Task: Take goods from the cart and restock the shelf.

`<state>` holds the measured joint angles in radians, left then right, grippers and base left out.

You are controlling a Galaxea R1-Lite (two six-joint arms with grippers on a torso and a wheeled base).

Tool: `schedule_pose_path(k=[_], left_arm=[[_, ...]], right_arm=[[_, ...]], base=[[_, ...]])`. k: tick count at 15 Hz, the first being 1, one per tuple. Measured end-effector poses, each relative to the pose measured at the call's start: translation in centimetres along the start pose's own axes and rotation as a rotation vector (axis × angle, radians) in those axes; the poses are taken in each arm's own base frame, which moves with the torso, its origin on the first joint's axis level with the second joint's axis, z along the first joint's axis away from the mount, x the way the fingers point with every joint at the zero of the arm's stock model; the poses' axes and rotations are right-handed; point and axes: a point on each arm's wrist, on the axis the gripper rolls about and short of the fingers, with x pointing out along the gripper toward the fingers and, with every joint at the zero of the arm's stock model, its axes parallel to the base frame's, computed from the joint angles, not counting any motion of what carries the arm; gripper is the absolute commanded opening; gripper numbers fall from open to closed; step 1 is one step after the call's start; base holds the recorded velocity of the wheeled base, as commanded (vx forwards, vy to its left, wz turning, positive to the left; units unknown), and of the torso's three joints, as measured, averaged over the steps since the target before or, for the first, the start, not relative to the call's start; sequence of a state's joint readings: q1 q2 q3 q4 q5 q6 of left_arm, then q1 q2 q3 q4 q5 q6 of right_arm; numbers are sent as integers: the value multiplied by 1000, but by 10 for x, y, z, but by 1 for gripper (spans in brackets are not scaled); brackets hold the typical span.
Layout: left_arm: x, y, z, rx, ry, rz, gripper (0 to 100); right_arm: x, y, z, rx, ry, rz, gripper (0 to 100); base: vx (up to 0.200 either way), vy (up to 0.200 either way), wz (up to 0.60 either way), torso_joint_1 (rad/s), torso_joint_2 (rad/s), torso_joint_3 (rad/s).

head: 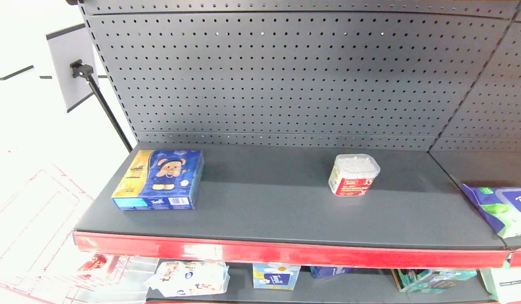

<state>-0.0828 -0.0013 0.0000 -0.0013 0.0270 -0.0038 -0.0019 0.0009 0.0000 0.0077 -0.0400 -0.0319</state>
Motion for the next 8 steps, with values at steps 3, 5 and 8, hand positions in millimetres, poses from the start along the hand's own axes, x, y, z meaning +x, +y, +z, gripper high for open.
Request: schedule_pose_path(k=[3,5,8], left_arm=[[0,0,0,0,0,0,100],[0,0,0,0,0,0,100],[0,0,0,0,0,0,100]], right_arm=[[0,0,0,0,0,0,100],[0,0,0,0,0,1,100],[0,0,0,0,0,0,100]], base=[[0,200,0,2,1,2],[0,200,0,0,2,7],[0,200,0,4,1,1]])
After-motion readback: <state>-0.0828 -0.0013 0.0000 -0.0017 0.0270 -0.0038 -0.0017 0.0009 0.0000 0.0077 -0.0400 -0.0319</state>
